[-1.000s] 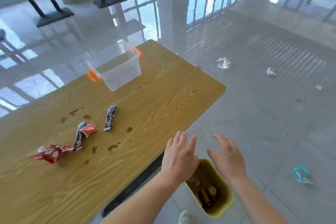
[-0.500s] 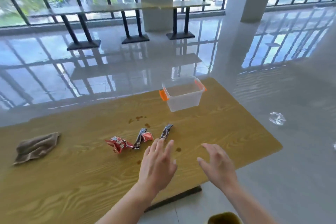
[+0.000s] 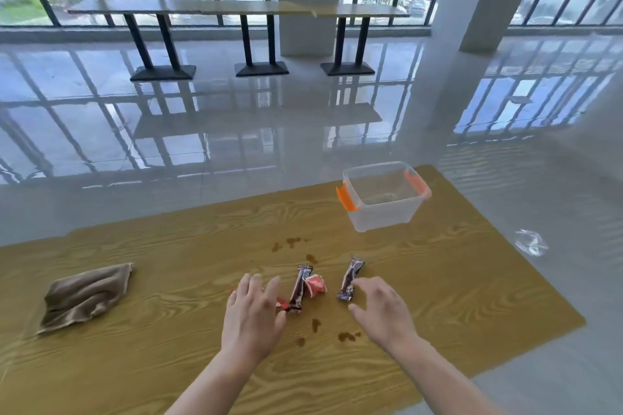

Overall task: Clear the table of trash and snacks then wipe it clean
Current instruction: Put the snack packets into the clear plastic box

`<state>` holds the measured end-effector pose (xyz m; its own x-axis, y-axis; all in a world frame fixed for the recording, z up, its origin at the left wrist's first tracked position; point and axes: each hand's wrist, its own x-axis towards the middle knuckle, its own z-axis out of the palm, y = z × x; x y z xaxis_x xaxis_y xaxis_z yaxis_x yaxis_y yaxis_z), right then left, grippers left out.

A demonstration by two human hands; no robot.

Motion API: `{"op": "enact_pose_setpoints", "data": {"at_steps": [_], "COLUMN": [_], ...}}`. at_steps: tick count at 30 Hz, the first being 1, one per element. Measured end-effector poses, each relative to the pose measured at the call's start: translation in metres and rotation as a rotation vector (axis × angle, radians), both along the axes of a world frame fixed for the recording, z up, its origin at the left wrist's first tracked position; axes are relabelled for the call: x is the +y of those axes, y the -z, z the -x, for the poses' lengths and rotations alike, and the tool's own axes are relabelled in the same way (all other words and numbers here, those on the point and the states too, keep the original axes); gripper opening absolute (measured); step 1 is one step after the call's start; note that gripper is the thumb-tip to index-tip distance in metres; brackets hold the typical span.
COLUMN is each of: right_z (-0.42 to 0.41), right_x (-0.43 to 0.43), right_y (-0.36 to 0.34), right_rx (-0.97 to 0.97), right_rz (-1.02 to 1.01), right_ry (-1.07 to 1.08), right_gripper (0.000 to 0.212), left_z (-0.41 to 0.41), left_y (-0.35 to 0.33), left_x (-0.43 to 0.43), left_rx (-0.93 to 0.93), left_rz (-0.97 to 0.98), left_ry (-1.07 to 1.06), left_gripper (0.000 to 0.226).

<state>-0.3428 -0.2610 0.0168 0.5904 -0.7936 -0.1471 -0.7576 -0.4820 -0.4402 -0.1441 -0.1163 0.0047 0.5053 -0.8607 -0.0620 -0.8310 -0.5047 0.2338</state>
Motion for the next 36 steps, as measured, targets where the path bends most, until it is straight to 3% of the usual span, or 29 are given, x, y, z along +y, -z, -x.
{"op": "enact_pose_setpoints", "data": {"at_steps": [4, 11, 14, 19, 26, 36], "right_z": [-0.029, -0.062, -0.071, -0.08, -0.076, -0.069], "right_x": [-0.022, -0.064, -0.077, -0.088, -0.095, -0.108], "right_y": [0.008, 0.038, 0.051, 0.068, 0.079, 0.052], "right_rx": [0.07, 0.198, 0.272, 0.347, 0.267, 0.032], "right_rz": [-0.032, -0.068, -0.084, -0.104, -0.104, -0.042], "right_ry": [0.067, 0.071, 0.025, -0.016, -0.007, 0.036], "right_gripper": [0.028, 0.048, 0.048, 0.044, 0.026, 0.038], "left_z": [-0.026, -0.048, -0.05, -0.054, -0.057, -0.051], "left_y": [0.015, 0.035, 0.039, 0.041, 0.033, 0.006], "left_x": [-0.01, -0.026, -0.029, -0.027, -0.027, -0.062], "left_rx": [0.054, 0.212, 0.253, 0.274, 0.246, 0.2], "left_rz": [-0.076, -0.141, -0.13, -0.093, -0.013, 0.152], "left_ry": [-0.002, -0.068, -0.119, -0.188, -0.235, -0.172], "left_gripper": [0.061, 0.057, 0.043, 0.043, 0.039, 0.042]}}
